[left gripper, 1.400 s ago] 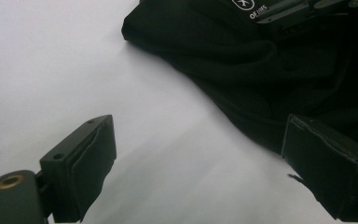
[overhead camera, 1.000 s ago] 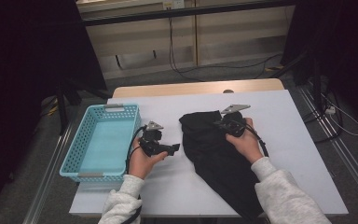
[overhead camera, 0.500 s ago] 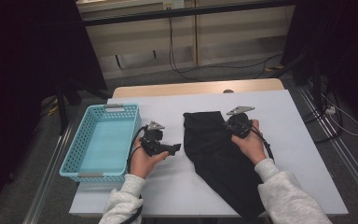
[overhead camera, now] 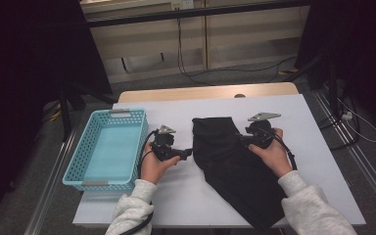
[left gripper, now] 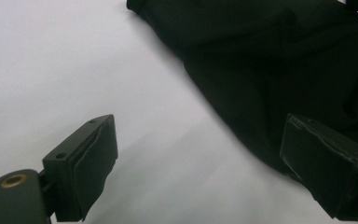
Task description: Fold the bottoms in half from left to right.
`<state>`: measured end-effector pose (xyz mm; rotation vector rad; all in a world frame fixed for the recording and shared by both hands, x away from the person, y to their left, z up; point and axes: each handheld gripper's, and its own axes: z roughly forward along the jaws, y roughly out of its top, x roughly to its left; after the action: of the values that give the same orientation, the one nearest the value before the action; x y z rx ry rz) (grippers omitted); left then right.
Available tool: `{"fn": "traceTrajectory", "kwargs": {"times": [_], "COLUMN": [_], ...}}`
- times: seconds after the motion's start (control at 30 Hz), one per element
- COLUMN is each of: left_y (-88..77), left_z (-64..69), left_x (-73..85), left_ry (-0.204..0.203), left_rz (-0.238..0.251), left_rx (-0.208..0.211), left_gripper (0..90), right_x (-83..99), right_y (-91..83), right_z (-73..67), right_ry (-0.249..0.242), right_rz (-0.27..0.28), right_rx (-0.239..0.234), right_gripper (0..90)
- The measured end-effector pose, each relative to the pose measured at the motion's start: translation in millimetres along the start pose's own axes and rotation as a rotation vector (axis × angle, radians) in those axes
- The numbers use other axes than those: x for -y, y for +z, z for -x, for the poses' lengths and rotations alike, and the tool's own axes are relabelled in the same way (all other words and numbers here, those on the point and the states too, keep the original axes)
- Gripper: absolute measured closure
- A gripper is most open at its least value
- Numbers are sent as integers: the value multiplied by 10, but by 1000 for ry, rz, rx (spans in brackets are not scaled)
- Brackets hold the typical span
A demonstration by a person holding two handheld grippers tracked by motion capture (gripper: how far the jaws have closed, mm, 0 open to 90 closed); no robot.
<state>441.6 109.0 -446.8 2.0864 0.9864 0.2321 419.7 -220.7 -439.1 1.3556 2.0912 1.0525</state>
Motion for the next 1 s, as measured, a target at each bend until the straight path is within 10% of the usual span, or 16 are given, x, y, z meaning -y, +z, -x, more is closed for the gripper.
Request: {"fn": "traceTrajectory", "kwargs": {"times": [0.67,1.0], "left_y": [166,137], "left_z": [64,81], "left_x": [-153,-167], "left_ry": [42,48], "left_rz": [0,9], "left_rx": [14,9], "left_gripper": [113,113], "right_x": [305,494], "right_y": [-447,-598], "right_z": [77,187], "right_ry": [5,31], "right_rz": [3,-41], "right_rx": [-33,-39], "right_gripper": [253,387]}}
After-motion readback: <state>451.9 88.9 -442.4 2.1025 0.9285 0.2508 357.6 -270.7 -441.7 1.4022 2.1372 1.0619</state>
